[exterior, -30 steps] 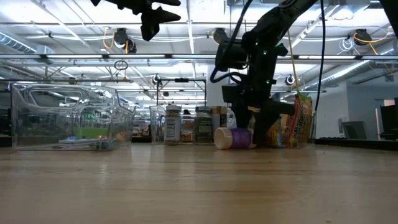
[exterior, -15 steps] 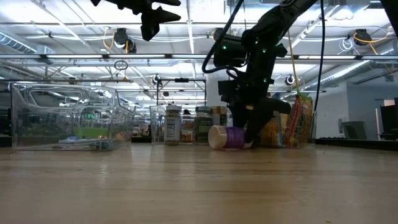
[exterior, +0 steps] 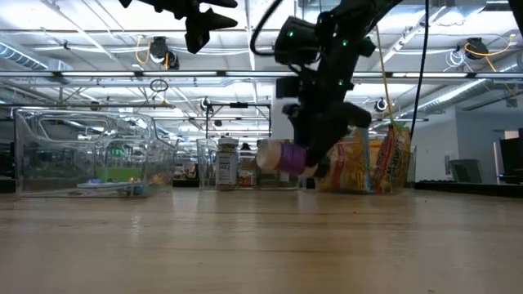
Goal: Pick & Place Food Item
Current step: Put the violet spice bottle into the middle transparent bin
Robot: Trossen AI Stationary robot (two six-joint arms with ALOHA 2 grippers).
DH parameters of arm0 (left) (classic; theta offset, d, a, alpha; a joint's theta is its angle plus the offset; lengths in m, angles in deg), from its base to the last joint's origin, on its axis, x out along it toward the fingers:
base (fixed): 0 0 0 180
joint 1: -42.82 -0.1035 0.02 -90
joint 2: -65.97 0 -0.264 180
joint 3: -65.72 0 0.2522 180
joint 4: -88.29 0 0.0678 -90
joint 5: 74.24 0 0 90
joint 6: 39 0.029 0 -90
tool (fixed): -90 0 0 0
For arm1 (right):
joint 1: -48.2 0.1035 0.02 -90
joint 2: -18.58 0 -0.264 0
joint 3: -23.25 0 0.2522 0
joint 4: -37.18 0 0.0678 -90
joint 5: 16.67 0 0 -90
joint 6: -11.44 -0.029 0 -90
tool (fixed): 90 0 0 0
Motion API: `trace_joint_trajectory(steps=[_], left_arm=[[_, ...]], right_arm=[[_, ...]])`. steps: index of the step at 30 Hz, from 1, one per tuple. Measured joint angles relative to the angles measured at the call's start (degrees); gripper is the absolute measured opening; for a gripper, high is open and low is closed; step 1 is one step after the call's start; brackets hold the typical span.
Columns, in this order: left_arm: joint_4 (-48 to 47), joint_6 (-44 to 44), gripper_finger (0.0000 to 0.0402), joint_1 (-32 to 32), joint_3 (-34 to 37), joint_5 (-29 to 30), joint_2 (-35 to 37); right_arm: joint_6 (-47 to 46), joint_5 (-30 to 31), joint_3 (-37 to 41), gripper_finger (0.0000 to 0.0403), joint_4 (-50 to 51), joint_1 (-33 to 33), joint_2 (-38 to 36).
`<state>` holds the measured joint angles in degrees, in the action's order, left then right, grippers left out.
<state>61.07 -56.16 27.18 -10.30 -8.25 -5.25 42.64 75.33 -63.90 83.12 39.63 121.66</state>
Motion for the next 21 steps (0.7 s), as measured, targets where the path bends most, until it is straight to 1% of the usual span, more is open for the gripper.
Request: trace_joint_trajectory(steps=[4, 8, 13, 15, 18, 21], left_arm=[[-0.3, 1.1, 0.0152, 0.0, 0.0, 0.1, 0.0], [-0.9, 2.7, 0.0152, 0.0, 0.0, 0.4, 0.0], [-0.9, 3.3, 0.0152, 0.2, 0.0, 5.8, 0.0], [-0.4, 5.0, 0.0152, 0.9, 0.0, 7.9, -0.6], [1.1, 8.0, 0.0152, 2.5, -0.1, 9.3, -2.2], [5.0, 10.7, 0.0153, 4.6, -0.1, 9.7, -4.8]], right_arm=[[-1.2, 0.7, -0.4, 0.0189, 1.3, 0.0, -3.6], [-3.2, 0.8, -0.6, 0.0193, 2.1, -0.4, -8.7], [-7.0, 1.2, -0.6, 0.0190, 2.4, -0.8, -15.0], [-8.7, 1.8, -0.6, 0.0190, 2.4, -1.1, -17.0], [-10.6, 2.7, -0.6, 0.0192, 2.4, -1.1, -18.8], [-12.5, 2.7, -0.6, 0.0194, 2.4, -1.1, -19.4]])
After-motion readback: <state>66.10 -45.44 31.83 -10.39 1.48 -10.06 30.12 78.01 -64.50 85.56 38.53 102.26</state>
